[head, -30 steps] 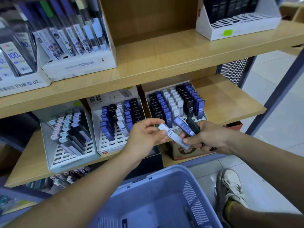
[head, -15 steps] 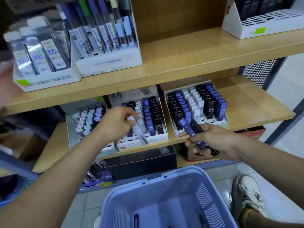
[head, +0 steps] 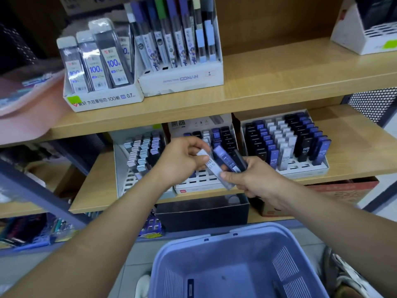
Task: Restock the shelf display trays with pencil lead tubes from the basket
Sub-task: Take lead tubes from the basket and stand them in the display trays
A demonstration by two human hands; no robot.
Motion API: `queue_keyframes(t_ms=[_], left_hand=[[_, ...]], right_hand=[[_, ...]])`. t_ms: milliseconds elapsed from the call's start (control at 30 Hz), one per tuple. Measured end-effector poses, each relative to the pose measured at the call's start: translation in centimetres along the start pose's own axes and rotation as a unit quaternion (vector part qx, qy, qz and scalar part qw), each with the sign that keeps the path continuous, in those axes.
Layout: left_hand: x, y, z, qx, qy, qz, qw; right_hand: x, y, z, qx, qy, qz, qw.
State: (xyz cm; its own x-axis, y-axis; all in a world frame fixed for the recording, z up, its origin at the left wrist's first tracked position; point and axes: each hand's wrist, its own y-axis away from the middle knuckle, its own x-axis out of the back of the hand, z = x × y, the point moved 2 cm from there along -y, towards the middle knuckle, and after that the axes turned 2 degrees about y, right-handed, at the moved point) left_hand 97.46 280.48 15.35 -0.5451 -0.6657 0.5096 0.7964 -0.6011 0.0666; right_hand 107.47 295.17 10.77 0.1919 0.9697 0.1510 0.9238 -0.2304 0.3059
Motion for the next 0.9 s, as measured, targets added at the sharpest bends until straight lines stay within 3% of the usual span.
queue_keyframes(t_ms=[133,200,300,467,700,833,900], left_hand=[[-0.2,-1.1,-0.6,0.0,0.092,0.041,0.995],[0.0,-2.2,-1.2,-0.04,-0.051,0.089,0.994],[-1.2,-2.9,-2.3,-0.093,-0.316,0.059,0.942],[-3.0,-3.7,-3.2,-0.119,-0.399,0.058,0.908],[-0.7,-3.4,-1.2,-0.085,-0.309,0.102,0.942],[-0.1,-2.1,1.6,-0.097,-0.222,0.123,0.962],[-1.5,-1.3,3.3,-0.112,-0.151,0.113,0.976]], right_hand=[[0.5,-0.9,0.3,0.003,-0.009,0.053,0.999],[1.2,-0.9,0.6,-0.014,-0.015,0.084,0.996],[2.2,-0.8,1.2,-0.046,-0.028,0.098,0.994],[2.6,-0.4,1.2,-0.059,-0.022,0.075,0.995],[3.8,0.4,1.5,-0.064,0.066,0.007,0.996],[6.9,1.4,2.8,-0.069,0.239,-0.066,0.966],[9.3,2.5,3.8,-0.082,0.299,-0.059,0.949]])
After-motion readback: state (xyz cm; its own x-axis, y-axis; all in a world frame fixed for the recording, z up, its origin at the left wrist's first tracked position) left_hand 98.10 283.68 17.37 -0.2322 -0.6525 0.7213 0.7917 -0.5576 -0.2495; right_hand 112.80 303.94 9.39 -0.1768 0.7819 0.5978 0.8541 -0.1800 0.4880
